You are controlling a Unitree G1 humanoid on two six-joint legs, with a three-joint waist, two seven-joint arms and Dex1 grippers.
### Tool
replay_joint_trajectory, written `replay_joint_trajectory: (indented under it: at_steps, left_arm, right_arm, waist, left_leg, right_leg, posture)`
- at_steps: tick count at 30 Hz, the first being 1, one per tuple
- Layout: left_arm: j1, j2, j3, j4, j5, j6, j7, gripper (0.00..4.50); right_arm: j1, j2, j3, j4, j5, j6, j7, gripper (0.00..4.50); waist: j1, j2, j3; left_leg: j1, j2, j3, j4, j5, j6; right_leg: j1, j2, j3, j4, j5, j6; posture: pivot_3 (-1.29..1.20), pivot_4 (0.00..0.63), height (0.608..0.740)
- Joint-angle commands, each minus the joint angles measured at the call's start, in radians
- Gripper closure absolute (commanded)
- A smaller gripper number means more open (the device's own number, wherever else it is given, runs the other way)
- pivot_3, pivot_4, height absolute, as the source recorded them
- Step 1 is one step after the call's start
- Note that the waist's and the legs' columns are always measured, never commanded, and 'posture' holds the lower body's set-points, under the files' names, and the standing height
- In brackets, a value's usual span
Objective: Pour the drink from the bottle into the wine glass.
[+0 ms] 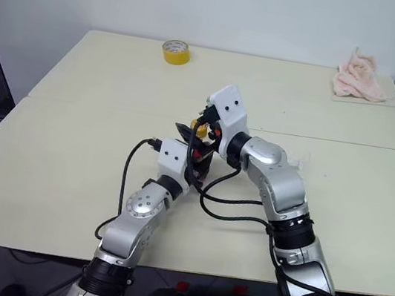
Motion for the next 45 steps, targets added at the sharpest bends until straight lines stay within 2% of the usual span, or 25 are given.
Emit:
replay_joint_trajectory:
  at_steps: [1,6,10,16,37,41,45]
  left_arm:
    - [-0.016,-0.006,0.009,-0.045,-0.013,-0.043,0.002,2.43]
    - [-0.015,-0.007,0.011,-0.041,-0.017,-0.045,0.001,2.43]
    - [-0.012,-0.007,0.009,-0.036,-0.017,-0.049,0.002,2.43]
    - [-0.009,-0.007,0.006,-0.035,-0.013,-0.054,0.004,2.43]
    - [0.002,-0.005,-0.003,-0.028,-0.010,-0.085,0.001,2.43]
    - [0.004,-0.005,-0.003,-0.030,-0.012,-0.085,-0.001,2.97]
    - [0.005,-0.004,-0.004,-0.031,-0.012,-0.087,-0.003,3.30]
  right_arm:
    - [0.007,-0.021,-0.030,-0.065,0.005,0.000,0.014,0.05]
    - [0.040,-0.027,-0.035,-0.134,0.043,0.016,0.042,0.05]
    - [0.040,0.013,-0.069,-0.200,0.126,0.064,0.050,0.05]
    - [-0.001,0.050,-0.092,-0.153,0.127,0.107,-0.011,0.05]
    - [-0.031,0.086,-0.099,-0.090,0.135,0.152,-0.038,0.05]
    - [-0.038,0.091,-0.102,-0.092,0.138,0.158,-0.040,0.00]
    - [-0.043,0.096,-0.108,-0.088,0.142,0.162,-0.044,0.00]
  waist:
    - [0.000,0.000,0.000]
    - [0.001,0.000,0.000]
    - [-0.001,0.000,0.000]
    - [-0.001,0.000,0.000]
    - [-0.003,0.000,0.000]
    - [-0.005,0.000,0.000]
    - [-0.006,0.000,0.000]
  left_leg:
    - [0.000,0.000,0.000,0.000,0.000,0.000]
    - [0.000,0.000,0.000,0.000,0.000,0.000]
    - [0.000,0.000,0.000,0.000,0.000,0.000]
    - [0.000,0.000,0.000,0.000,0.000,0.000]
    - [0.000,0.000,0.000,0.000,0.000,0.000]
    - [0.000,0.000,0.000,0.000,0.000,0.000]
    - [0.000,0.000,0.000,0.000,0.000,0.000]
  right_leg:
    - [0.000,0.000,0.000,0.000,0.000,0.000]
    - [0.000,0.000,0.000,0.000,0.000,0.000]
    - [0.000,0.000,0.000,0.000,0.000,0.000]
    - [0.000,0.000,0.000,0.000,0.000,0.000]
    - [0.000,0.000,0.000,0.000,0.000,0.000]
    - [0.000,0.000,0.000,0.000,0.000,0.000]
    - [-0.001,0.000,0.000,0.000,0.000,0.000]
  posture:
    - [0.00,0.150,0.740]
    - [0.00,0.150,0.740]
    - [0.00,0.150,0.740]
    - [0.00,0.150,0.740]
    - [0.00,0.150,0.740]
    - [0.00,0.150,0.740]
    - [0.00,0.150,0.740]
